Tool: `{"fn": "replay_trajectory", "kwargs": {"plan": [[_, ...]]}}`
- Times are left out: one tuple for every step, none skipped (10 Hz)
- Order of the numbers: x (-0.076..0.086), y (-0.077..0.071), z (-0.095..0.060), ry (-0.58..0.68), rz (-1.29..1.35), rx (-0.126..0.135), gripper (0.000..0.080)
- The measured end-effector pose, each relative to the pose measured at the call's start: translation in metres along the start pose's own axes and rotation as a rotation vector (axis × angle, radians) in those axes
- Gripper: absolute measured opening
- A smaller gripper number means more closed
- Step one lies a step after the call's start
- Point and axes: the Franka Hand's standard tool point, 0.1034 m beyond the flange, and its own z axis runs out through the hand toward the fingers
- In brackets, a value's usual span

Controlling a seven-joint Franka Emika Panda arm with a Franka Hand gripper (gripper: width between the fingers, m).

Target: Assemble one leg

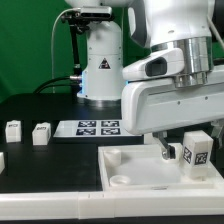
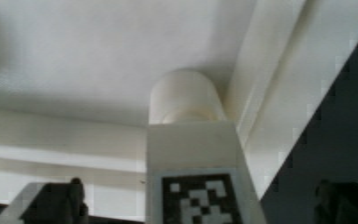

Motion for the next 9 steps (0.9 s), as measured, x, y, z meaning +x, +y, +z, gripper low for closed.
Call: {"fn": "replay_trajectory", "kwargs": {"plan": [[-0.003, -0.003, -0.002, -0.081, 0.007, 0.015, 0.0649], [-0.006, -0.006, -0.005, -0.191, 0.008, 0.038, 0.0649], [-0.003, -0.007, -0.006, -0.281, 0.007, 0.059, 0.0649], [0.007, -0.003, -0.005, -0.280, 0.004, 0.063, 0.0649], [0.009, -0.002, -0.005, -0.271, 0.007, 0.062, 0.0649], [0.010, -0.002, -0.004, -0.263, 0.007, 0.061, 0.0649], [0.012, -0.002, -0.003, -0.251, 0.004, 0.059, 0.0649], [0.012, -0.001, -0.003, -0.250, 0.002, 0.060, 0.0649], [0.012, 0.001, -0.003, -0.250, -0.013, 0.062, 0.0527]]}}
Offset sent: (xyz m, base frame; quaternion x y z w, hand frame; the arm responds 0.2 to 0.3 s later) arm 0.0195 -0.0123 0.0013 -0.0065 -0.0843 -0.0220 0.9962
